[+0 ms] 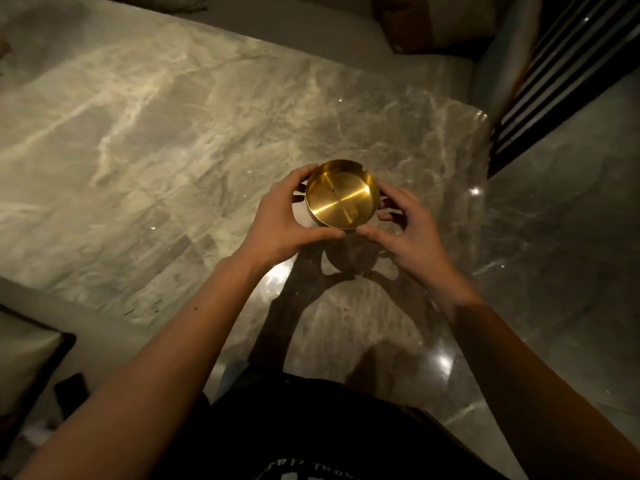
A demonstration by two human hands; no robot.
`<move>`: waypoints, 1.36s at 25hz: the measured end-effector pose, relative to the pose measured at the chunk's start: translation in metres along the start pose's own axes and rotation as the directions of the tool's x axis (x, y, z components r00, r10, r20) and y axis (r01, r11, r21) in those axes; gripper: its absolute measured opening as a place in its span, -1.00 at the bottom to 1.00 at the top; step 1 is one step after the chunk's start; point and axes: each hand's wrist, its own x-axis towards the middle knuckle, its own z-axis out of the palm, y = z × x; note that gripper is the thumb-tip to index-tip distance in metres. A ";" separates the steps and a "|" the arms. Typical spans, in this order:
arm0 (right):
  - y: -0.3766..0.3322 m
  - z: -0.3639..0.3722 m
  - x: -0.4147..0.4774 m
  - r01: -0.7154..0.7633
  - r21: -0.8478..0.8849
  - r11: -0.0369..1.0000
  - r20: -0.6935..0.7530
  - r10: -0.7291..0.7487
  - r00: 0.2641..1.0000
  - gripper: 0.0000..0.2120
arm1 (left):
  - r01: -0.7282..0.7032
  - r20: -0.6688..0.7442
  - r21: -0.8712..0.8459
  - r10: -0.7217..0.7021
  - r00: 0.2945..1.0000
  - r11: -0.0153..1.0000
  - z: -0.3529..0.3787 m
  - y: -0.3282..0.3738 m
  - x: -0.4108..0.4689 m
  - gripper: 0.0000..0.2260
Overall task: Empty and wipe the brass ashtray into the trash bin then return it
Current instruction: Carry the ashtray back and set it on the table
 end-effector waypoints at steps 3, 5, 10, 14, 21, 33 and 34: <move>-0.016 0.051 0.023 0.016 -0.040 0.999 0.043 -0.014 0.999 -0.31 | 0.028 -0.030 -0.015 -0.029 0.999 0.999 -0.048 -0.029 -0.005 -0.14; -0.029 0.091 0.045 0.033 -0.065 0.997 0.066 -0.028 0.997 -0.32 | 0.043 -0.055 -0.014 -0.044 0.998 0.999 -0.087 -0.053 -0.002 -0.15; -0.068 0.213 0.104 0.047 -0.111 0.993 0.035 -0.043 0.998 -0.31 | 0.047 -0.033 -0.008 -0.047 0.998 0.999 -0.207 -0.127 0.013 -0.13; -0.104 0.295 0.136 -0.017 -0.099 0.995 0.004 0.017 1.000 -0.33 | 0.072 0.002 -0.016 -0.072 0.997 0.997 -0.292 -0.167 0.025 -0.12; -0.141 0.357 0.181 0.049 -0.117 0.992 0.059 -0.043 0.997 -0.35 | 0.139 -0.087 -0.030 -0.141 0.986 0.990 -0.363 -0.191 0.025 -0.09; -0.192 0.500 0.223 0.159 -0.038 0.987 0.364 -0.134 0.922 -0.34 | 0.275 -0.337 0.030 -0.250 0.908 0.961 -0.488 -0.245 -0.039 -0.13; -0.197 0.514 0.230 0.164 -0.045 0.985 0.367 -0.136 0.920 -0.34 | 0.271 -0.340 0.023 -0.247 0.907 0.962 -0.502 -0.256 -0.038 -0.13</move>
